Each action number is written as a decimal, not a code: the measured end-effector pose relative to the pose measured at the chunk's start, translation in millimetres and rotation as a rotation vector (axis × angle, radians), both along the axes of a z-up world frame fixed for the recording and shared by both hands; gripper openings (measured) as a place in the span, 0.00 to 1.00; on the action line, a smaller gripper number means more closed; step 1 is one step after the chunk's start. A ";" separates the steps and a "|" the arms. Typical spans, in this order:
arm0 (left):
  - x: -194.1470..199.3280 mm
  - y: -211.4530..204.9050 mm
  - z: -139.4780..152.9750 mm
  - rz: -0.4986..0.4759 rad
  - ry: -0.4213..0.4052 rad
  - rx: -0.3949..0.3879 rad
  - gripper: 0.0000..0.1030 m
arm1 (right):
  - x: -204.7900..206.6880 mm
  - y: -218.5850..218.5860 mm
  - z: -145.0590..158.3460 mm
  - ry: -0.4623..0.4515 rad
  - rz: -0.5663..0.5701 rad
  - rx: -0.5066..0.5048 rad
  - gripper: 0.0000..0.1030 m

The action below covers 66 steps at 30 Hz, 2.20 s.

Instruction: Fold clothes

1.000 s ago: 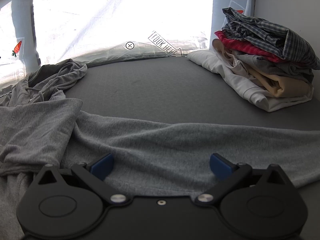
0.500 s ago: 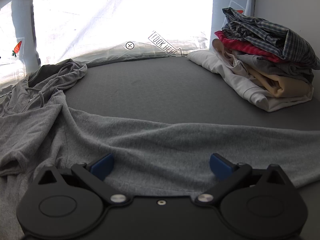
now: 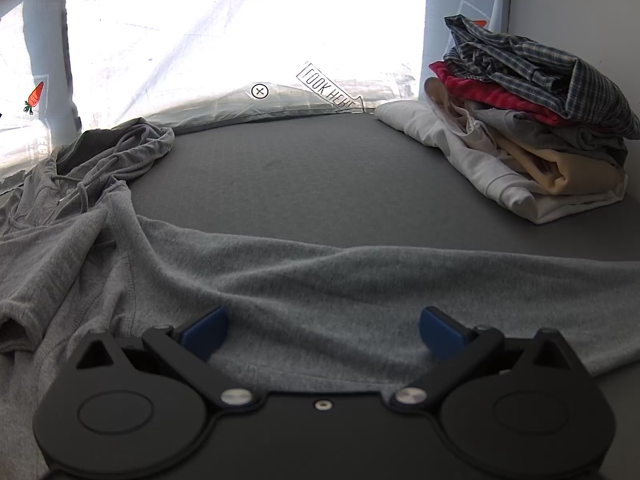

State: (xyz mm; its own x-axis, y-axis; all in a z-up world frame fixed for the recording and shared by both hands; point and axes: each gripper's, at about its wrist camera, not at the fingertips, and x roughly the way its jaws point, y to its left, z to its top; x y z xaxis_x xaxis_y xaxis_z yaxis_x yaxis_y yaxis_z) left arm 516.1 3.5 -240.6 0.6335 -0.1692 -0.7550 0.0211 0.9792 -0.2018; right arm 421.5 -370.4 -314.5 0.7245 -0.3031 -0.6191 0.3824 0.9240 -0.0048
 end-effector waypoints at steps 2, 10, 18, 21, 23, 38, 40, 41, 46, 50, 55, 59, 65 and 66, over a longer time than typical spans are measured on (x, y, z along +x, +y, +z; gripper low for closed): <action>-0.3 3.9 -9.2 0.010 0.031 0.015 0.11 | -0.1 0.0 0.0 0.000 0.000 0.000 1.00; -0.2 9.0 -13.6 0.046 0.064 -0.028 0.18 | -0.1 -1.0 0.2 0.002 -0.001 0.003 1.00; -34.1 -16.0 8.6 -0.008 0.005 0.052 0.41 | 6.7 -11.1 4.8 0.054 0.063 0.021 1.00; -53.0 -26.3 11.0 -0.027 0.007 0.050 0.48 | 10.0 -24.5 9.6 0.102 0.136 0.047 1.00; -65.8 -35.4 9.7 -0.054 0.018 0.057 0.51 | 5.3 -33.5 10.6 0.120 0.150 0.035 1.00; -130.9 -88.2 -37.9 -0.091 0.067 0.246 0.96 | -77.1 -145.8 15.9 0.130 0.080 -0.178 1.00; -130.9 -83.7 -40.2 -0.055 0.077 0.224 1.00 | -85.9 -167.1 15.5 0.133 0.043 -0.184 1.00; -132.5 -84.7 -40.6 -0.056 0.067 0.230 1.00 | -91.5 -179.8 15.1 0.127 0.027 -0.168 1.00; -134.7 -86.0 -41.4 -0.040 0.052 0.229 1.00 | -116.0 -237.2 12.5 0.114 -0.082 -0.136 1.00; -130.3 -85.5 -40.1 -0.050 0.078 0.229 1.00 | -133.3 -280.4 9.4 0.103 -0.184 -0.104 1.00; -126.4 -85.5 -39.6 -0.056 0.103 0.231 1.00 | -146.5 -322.3 6.9 0.094 -0.320 -0.018 1.00; -128.1 -85.4 -40.3 -0.053 0.097 0.230 1.00 | -148.0 -330.8 6.8 0.089 -0.351 0.086 1.00; -133.8 -86.1 -41.0 -0.035 0.073 0.230 1.00 | -149.0 -324.4 16.4 0.092 -0.299 0.178 0.83; -135.4 -86.2 -41.4 -0.033 0.066 0.229 1.00 | -152.2 -323.7 17.9 0.067 -0.306 0.197 0.79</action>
State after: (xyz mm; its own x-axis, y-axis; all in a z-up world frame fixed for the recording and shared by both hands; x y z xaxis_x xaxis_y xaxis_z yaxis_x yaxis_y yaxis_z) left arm 380.7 -82.7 -281.9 0.5787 -0.0084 -0.8155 0.0481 0.9986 0.0238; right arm 269.3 -694.0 -296.6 0.5747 -0.3700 -0.7299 0.6462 0.7525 0.1273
